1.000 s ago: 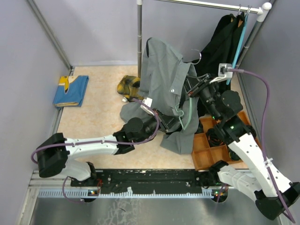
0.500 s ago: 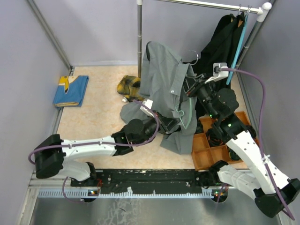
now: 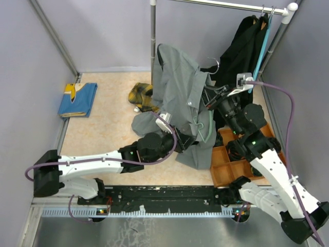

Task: Place the shirt on the hanger
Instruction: Hang the shirt on the hanger.

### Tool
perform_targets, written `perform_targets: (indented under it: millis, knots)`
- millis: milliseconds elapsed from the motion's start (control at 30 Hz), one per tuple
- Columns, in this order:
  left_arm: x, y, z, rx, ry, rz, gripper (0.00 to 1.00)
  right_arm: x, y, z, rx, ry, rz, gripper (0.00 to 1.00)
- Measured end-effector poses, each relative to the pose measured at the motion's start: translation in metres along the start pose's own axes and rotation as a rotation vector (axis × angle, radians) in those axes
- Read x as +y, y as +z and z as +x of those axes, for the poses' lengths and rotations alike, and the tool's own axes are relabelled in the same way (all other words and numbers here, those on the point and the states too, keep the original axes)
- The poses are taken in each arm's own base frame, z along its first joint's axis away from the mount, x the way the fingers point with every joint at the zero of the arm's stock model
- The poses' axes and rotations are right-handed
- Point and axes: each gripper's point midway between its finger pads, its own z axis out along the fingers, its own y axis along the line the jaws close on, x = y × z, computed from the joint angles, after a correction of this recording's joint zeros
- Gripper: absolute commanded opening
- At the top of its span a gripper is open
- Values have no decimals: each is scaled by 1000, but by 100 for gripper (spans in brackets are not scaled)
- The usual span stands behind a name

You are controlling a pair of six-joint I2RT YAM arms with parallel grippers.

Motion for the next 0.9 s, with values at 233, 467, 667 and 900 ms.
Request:
perform_targets:
  millis: [233, 467, 667, 900]
  knots:
    - [15, -30, -8, 32, 112, -88, 55, 8, -18, -18, -46, -8, -27, 0]
    - [17, -52, -28, 72, 277, -141, 72, 19, -31, -30, -77, -12, -72, 0]
    - [-24, -58, -88, -3, 414, -112, 86, 17, -33, -7, -2, -35, -94, 0]
    - [-68, -51, -156, -142, 512, -126, 91, 7, -35, 17, 66, -20, -63, 0]
